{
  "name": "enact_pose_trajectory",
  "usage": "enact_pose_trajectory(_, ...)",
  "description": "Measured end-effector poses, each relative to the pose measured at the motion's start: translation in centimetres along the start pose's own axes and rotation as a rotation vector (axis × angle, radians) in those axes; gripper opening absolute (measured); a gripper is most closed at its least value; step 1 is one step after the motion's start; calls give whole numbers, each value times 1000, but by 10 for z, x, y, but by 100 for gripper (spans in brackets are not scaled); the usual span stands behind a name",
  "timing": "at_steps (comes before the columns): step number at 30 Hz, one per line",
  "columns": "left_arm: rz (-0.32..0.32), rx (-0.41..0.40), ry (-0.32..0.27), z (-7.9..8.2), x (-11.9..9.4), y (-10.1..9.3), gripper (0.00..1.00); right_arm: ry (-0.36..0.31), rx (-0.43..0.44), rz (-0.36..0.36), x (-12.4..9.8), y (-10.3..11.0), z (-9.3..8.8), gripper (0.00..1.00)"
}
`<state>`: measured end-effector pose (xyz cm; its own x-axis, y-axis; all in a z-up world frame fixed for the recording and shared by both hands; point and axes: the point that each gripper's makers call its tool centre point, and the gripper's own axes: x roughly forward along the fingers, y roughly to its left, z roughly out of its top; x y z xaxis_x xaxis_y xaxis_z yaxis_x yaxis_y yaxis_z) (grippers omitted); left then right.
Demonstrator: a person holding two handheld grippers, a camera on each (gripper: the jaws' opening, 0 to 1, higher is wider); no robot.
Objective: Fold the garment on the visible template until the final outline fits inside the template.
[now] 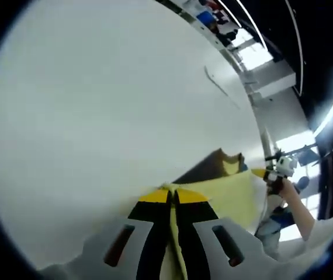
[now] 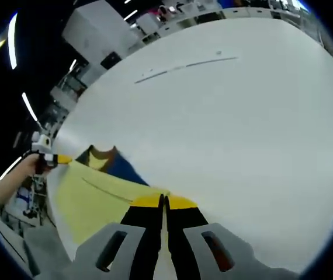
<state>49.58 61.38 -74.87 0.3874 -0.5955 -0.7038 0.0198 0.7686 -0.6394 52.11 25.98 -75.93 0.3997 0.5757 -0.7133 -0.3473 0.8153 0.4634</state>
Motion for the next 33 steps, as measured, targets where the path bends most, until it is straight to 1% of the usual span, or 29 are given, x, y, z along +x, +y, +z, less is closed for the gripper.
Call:
enact_pose_trajectory(3, 5, 57, -1, 2, -1, -3, 0, -5, -38, -13, -2, 1, 1, 2)
enact_pose_trajectory(5, 9, 73, 0, 2, -2, -4, 0, -13, -47, -13, -5, 1, 3, 2)
enact_pose_trajectory(7, 13, 84, -2, 5, -3, -2, 0, -18, -60, -51, -9, -5, 4, 1)
enact_pose_trajectory(10, 25, 98, -6, 8, -5, 4, 1, -30, -49, -51, -16, -6, 6, 1)
enact_pose_trajectory(13, 62, 120, -24, 14, -11, 11, 2, -37, -58, -65, -22, -8, 7, 1)
enact_pose_trajectory(16, 67, 123, -45, 19, -19, 13, 0, -49, -58, -75, -29, -8, 9, 2)
enact_pose_trajectory(19, 77, 140, -62, 20, -28, 11, 1, -63, -61, -82, -36, -4, 11, 5)
enact_pose_trajectory(22, 83, 154, -69, 18, -34, 9, 3, -68, -72, -87, -43, 1, 10, 7)
enact_pose_trajectory(23, 82, 161, -73, 16, -37, 7, 3, -71, -77, -87, -42, -4, 13, 8)
enact_pose_trajectory(24, 82, 165, -76, 15, -38, 6, 3, -72, -78, -87, -43, -3, 13, 9)
enact_pose_trajectory(30, 84, 198, -82, 3, -49, 0, 7, -88, -93, -84, -59, 12, 5, 16)
enact_pose_trajectory(33, 82, 210, -89, -5, -55, -4, 9, -93, -99, -82, -67, 21, 0, 18)
